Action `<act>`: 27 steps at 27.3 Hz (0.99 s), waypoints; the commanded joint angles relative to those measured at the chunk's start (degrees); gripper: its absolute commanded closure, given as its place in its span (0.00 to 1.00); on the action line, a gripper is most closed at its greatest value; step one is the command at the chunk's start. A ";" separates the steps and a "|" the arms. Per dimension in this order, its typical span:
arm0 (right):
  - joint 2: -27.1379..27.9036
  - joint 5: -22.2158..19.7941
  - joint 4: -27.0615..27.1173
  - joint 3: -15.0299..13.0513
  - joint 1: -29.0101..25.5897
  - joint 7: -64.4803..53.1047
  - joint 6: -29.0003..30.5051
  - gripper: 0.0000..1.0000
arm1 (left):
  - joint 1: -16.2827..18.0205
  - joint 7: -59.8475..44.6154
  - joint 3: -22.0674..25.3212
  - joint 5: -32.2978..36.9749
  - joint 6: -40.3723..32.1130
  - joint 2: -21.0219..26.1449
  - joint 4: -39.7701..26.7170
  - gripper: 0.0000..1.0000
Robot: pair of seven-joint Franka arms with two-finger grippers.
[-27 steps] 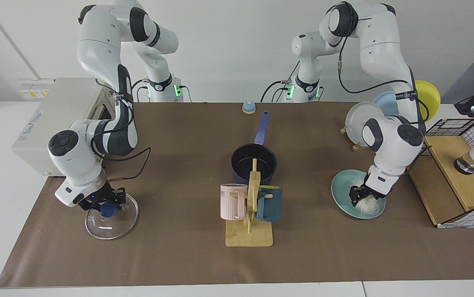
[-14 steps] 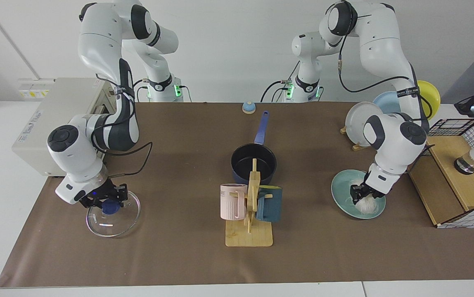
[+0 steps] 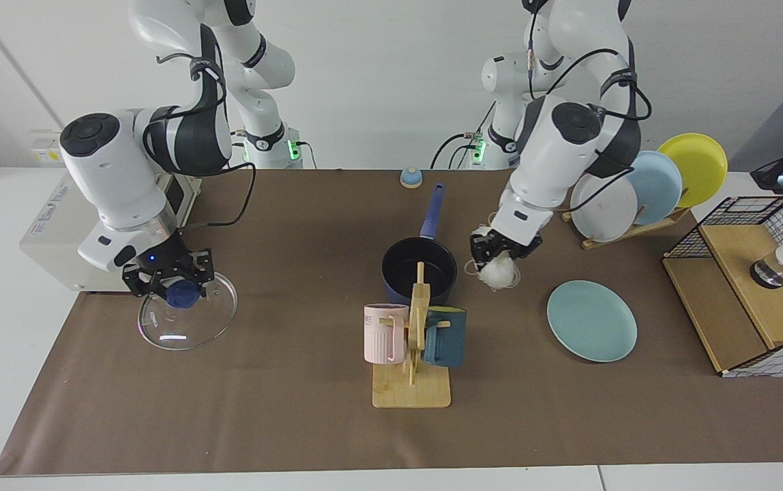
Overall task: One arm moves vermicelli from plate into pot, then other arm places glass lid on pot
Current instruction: 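Carry the vermicelli with the left gripper over the black saucepan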
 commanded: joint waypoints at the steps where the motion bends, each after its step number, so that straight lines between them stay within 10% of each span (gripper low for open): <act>1: -7.30 2.29 -8.11 0.36 -0.52 -2.52 -0.46 1.00 | 0.12 -2.16 -4.38 0.53 4.27 -1.08 -4.33 1.00; 14: -18.29 3.26 -26.30 0.36 -0.79 -2.97 7.88 1.00 | -5.06 -6.74 -5.53 1.33 19.14 4.72 -10.05 1.00; 27: -18.47 3.26 -26.67 0.36 -0.52 -1.74 7.89 1.00 | -3.57 -3.31 -5.18 2.12 19.23 6.48 -12.68 1.00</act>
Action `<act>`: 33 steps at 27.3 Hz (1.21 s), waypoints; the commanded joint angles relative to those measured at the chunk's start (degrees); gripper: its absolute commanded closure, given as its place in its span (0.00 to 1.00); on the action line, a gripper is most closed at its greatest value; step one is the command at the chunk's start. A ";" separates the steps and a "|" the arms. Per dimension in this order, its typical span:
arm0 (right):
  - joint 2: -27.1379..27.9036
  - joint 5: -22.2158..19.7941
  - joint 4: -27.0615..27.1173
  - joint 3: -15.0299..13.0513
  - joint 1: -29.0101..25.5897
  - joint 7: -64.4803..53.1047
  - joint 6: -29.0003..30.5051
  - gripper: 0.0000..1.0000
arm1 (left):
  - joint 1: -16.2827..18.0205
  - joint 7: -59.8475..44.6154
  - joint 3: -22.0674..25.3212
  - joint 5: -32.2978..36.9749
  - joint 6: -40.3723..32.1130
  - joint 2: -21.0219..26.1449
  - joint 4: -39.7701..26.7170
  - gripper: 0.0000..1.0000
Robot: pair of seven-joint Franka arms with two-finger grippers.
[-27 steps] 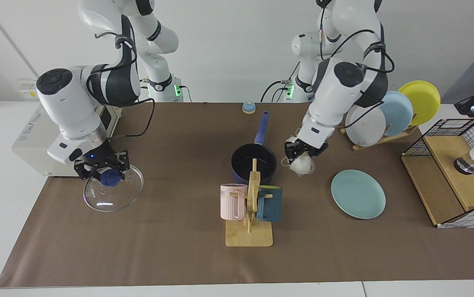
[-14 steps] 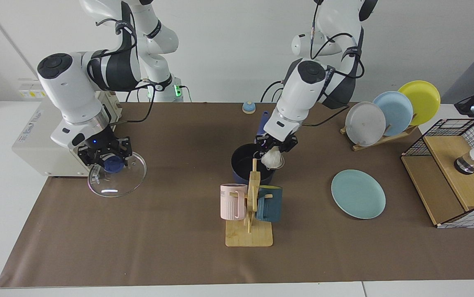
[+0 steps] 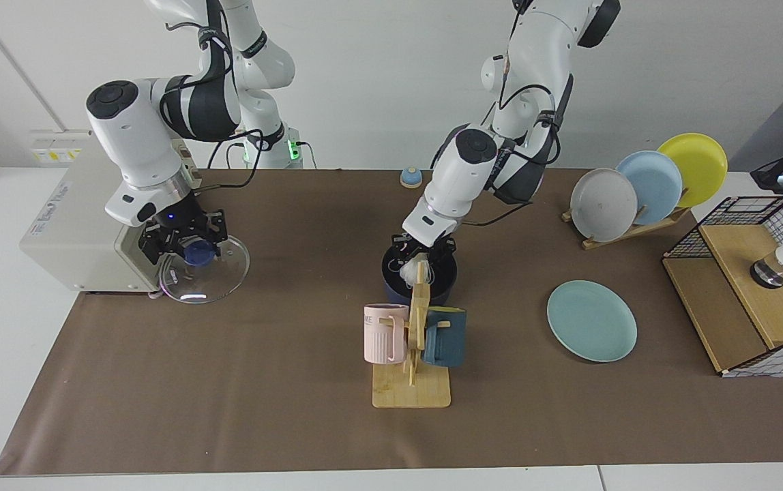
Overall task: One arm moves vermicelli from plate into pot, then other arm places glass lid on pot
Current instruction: 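Lower the vermicelli into the saucepan and open the left gripper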
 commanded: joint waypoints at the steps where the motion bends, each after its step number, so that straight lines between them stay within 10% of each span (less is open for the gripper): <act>1: -1.65 1.08 -1.61 0.35 -0.42 -0.98 1.47 1.00 | 0.58 0.69 -0.04 1.07 1.28 -0.54 -2.35 1.00; 5: -1.65 1.08 -1.61 0.44 -0.42 -0.89 1.47 1.00 | 0.58 -0.01 -0.04 1.07 1.55 -0.54 -2.62 1.00; 6: -1.65 1.08 -1.61 0.44 -0.42 -0.89 1.47 1.00 | 0.58 -0.27 0.05 1.07 1.63 -0.45 -2.62 0.84; 8: -1.65 1.08 -1.52 0.44 -0.42 -0.89 1.55 1.00 | 0.58 0.08 0.05 1.07 1.64 -0.28 -2.62 0.11; 9: -1.65 1.08 -1.52 0.44 -0.42 -0.89 1.56 1.00 | 0.58 -0.53 0.05 1.07 1.55 -0.27 -2.62 0.00; 33: -0.42 2.75 1.20 0.61 6.16 10.87 0.94 1.00 | 9.63 0.78 -0.22 2.39 -18.13 -10.38 6.78 0.00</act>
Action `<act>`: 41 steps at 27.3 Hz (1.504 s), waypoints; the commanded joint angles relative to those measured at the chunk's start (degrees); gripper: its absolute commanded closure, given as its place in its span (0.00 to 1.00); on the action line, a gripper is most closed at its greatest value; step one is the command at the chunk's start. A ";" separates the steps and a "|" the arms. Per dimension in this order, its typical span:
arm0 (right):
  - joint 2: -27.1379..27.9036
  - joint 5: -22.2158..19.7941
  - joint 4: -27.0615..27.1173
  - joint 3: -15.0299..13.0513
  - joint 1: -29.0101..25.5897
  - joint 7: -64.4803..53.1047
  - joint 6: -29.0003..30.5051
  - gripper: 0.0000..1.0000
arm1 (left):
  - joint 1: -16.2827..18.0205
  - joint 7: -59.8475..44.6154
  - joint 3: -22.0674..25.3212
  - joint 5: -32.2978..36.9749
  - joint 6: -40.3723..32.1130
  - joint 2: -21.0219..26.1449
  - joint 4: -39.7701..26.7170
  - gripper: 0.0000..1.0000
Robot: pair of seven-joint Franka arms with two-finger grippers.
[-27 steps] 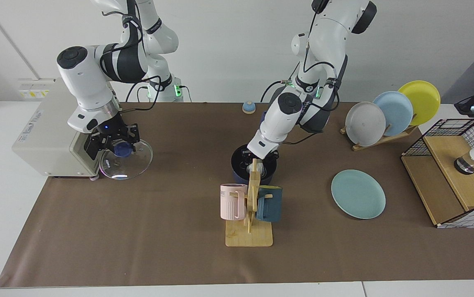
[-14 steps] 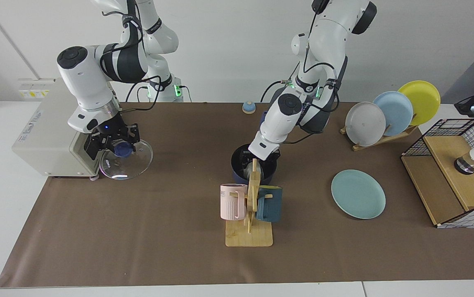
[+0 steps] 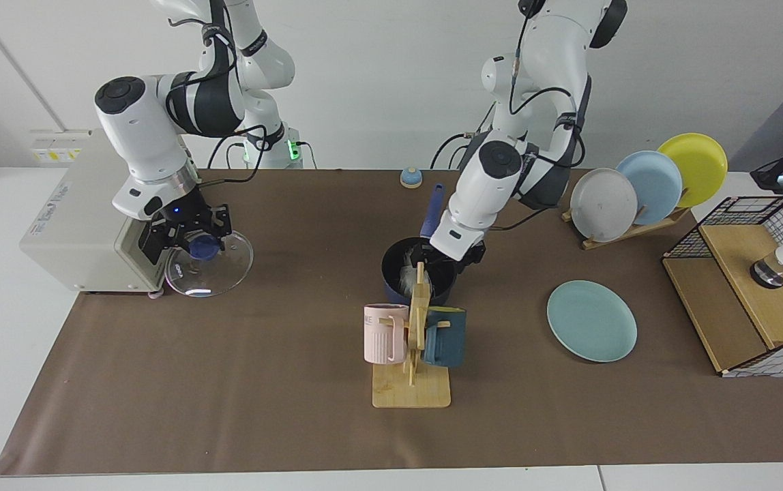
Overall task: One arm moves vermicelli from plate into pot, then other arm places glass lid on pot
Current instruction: 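Lift the glass lid with the right gripper while the left gripper withdraws, then lower the glass lid onto the saucepan with the right gripper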
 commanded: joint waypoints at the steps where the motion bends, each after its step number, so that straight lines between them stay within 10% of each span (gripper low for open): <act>1: -0.42 1.00 0.93 0.17 5.01 9.55 0.88 1.00 | 0.79 1.17 -0.15 0.70 -4.12 -1.25 2.70 0.00; 17: -0.78 -1.36 1.98 0.26 23.91 42.42 -0.26 1.00 | 4.39 24.97 12.67 -2.28 -13.18 -5.46 5.95 0.01; 29: 6.25 -4.53 12.35 0.17 33.49 59.22 -6.68 1.00 | -6.23 38.35 32.09 -5.19 -20.83 -14.69 4.72 0.00; 41: 18.55 -6.11 24.22 0.00 38.06 70.03 -6.68 1.00 | -7.65 38.00 33.07 -4.40 -20.04 -14.78 3.75 0.00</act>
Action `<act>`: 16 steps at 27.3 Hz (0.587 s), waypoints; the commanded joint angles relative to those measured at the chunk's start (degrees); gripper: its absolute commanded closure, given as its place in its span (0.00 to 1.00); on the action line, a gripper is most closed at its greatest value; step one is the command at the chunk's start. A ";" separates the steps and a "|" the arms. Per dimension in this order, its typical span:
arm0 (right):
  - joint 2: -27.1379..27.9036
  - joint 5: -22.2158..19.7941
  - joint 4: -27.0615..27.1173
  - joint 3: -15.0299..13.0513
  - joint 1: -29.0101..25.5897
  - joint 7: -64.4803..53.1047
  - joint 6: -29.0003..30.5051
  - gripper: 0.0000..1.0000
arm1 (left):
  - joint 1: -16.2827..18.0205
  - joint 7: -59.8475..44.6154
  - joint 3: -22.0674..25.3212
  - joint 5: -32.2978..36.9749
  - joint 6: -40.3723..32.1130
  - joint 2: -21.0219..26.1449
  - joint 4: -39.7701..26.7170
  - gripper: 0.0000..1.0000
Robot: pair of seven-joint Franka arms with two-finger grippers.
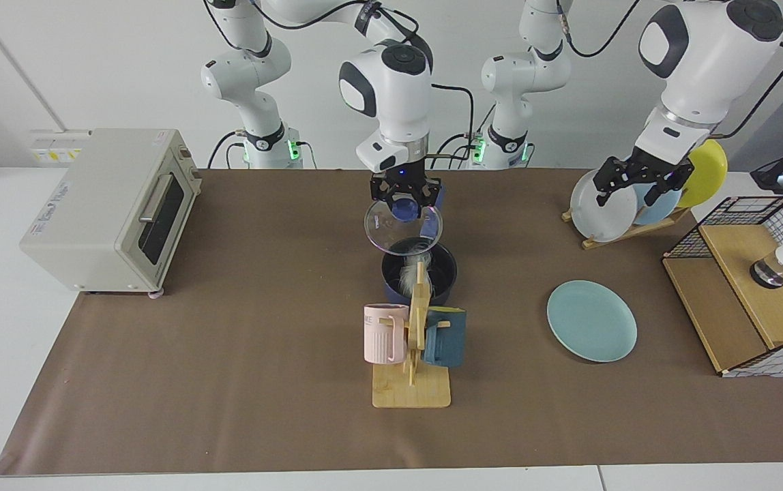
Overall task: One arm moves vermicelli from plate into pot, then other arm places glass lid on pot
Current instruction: 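Lower the glass lid onto the saucepan with the right gripper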
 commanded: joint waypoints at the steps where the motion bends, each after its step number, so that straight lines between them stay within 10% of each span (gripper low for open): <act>1: 6.73 -1.47 7.56 -0.57 1.00 3.31 -1.28 1.00 | -0.91 -0.10 1.17 0.10 0.59 -0.79 -1.58 0.00; 16: 15.08 -2.70 16.17 -1.19 -0.32 2.87 -0.14 1.00 | -0.73 0.07 1.26 0.19 1.03 -0.70 -0.88 0.00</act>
